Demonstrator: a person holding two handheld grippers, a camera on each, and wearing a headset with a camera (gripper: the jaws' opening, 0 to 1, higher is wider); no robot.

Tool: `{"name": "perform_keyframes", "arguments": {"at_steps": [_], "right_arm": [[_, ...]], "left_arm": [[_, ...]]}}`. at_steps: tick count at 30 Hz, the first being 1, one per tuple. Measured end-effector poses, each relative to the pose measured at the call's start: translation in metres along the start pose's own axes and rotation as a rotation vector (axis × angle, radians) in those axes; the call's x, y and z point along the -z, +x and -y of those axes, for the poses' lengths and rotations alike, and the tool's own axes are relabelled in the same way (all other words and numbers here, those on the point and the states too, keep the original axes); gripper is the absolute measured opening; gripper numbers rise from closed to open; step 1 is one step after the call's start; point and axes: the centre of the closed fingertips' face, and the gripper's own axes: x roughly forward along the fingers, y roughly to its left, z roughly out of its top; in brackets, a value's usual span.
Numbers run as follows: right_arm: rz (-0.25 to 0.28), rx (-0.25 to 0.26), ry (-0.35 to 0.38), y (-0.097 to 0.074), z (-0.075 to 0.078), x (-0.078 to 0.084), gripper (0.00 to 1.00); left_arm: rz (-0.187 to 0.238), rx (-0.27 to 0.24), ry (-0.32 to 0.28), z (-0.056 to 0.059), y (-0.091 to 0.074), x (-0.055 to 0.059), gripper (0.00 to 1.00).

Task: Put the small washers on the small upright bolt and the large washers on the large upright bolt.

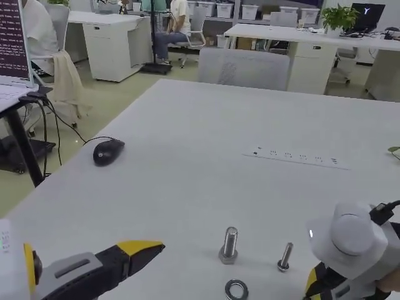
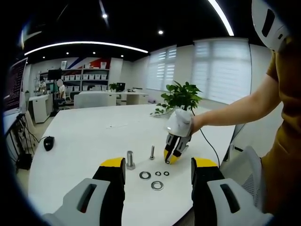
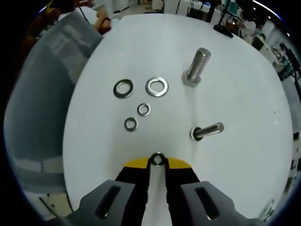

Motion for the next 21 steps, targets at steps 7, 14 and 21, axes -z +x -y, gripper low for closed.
{"name": "perform_keyframes", "arguments": {"at_steps": [7, 14, 21], "right_arm": [[-0.014, -0.010, 0.012, 0.0003, 0.0006, -0.0002, 0.13], [-0.009, -0.013, 0.018, 0.0003, 0.0011, -0.0001, 0.13], [0.003, -0.015, 0.015, 0.0000, 0.0015, -0.0004, 0.12]], "left_arm": [[0.000, -0.007, -0.001, -0.0023, -0.0024, 0.0005, 0.55], [0.004, -0.005, -0.003, -0.0008, -0.0019, 0.0002, 0.55], [0.001, -0.008, 0.000, -0.0014, -0.0027, 0.0006, 0.55]]}}
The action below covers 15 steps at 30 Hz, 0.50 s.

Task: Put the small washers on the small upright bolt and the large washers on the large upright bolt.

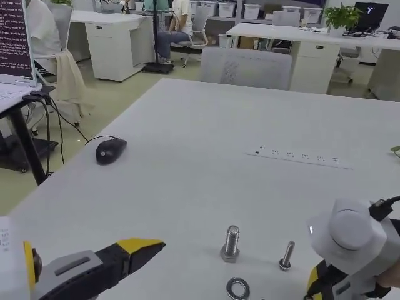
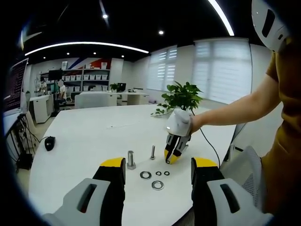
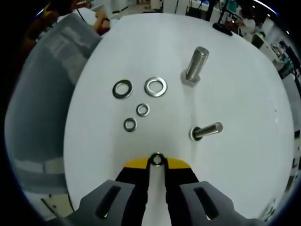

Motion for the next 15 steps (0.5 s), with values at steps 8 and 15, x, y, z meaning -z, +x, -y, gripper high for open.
{"name": "perform_keyframes", "arguments": {"at_steps": [8, 15], "right_arm": [[0.009, 0.010, 0.012, -0.009, 0.003, 0.001, 0.12], [0.017, 0.035, 0.017, -0.026, 0.010, -0.002, 0.12]], "left_arm": [[0.000, -0.001, -0.003, 0.000, 0.000, 0.001, 0.55], [0.001, 0.008, -0.003, 0.002, 0.002, 0.001, 0.55]]}}
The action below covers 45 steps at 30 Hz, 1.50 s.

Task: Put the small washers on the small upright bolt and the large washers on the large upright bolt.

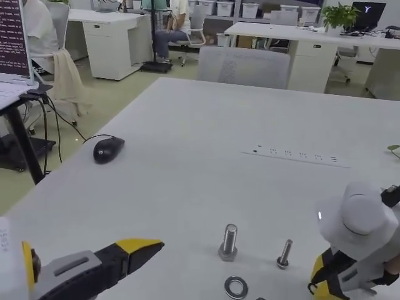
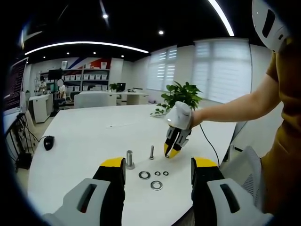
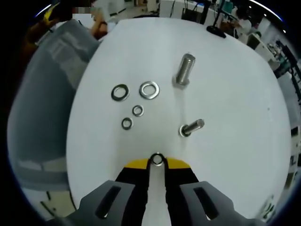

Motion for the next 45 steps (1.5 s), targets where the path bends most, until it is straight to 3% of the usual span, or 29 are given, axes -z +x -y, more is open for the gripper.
{"name": "perform_keyframes", "arguments": {"at_steps": [21, 45], "right_arm": [[0.035, 0.097, -0.045, -0.035, 0.033, -0.037, 0.12], [0.008, 0.075, -0.097, -0.023, 0.045, -0.048, 0.12]], "left_arm": [[0.007, 0.000, -0.001, 0.001, -0.002, -0.002, 0.55], [0.006, -0.015, -0.010, -0.004, -0.002, -0.001, 0.55]]}}
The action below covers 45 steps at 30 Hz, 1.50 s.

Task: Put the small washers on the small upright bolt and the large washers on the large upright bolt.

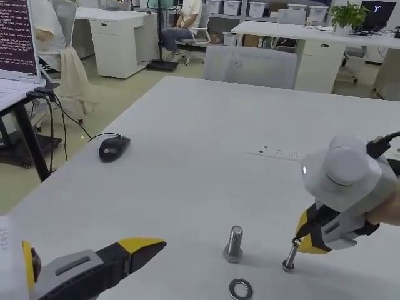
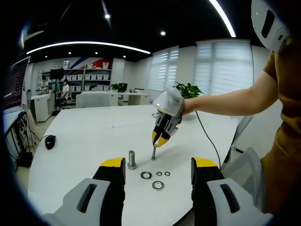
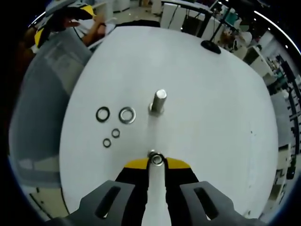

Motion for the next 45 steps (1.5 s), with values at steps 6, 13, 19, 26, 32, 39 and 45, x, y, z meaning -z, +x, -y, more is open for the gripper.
{"name": "perform_keyframes", "arguments": {"at_steps": [6, 13, 19, 26, 32, 39, 45], "right_arm": [[-0.009, -0.013, -0.004, 0.004, 0.000, 0.000, 0.12], [-0.026, -0.029, -0.020, 0.011, -0.003, 0.002, 0.13], [-0.035, -0.042, -0.014, 0.018, -0.004, 0.006, 0.13], [-0.041, -0.055, -0.009, 0.029, -0.006, 0.010, 0.13], [-0.051, -0.062, -0.016, 0.037, -0.007, 0.014, 0.13], [-0.049, -0.072, -0.020, 0.047, -0.008, 0.016, 0.13], [-0.053, -0.070, -0.038, 0.050, -0.008, 0.018, 0.13]], "left_arm": [[0.000, 0.002, -0.002, 0.000, 0.001, 0.000, 0.55], [-0.003, 0.004, -0.004, -0.001, 0.000, 0.001, 0.55], [-0.005, 0.003, -0.006, -0.002, 0.000, 0.002, 0.55], [-0.010, -0.001, -0.011, -0.003, 0.000, 0.003, 0.55], [-0.012, -0.005, -0.016, -0.004, 0.000, 0.004, 0.55], [-0.018, -0.012, -0.023, -0.006, 0.000, 0.007, 0.55], [-0.024, -0.017, -0.024, -0.008, 0.000, 0.008, 0.54]]}}
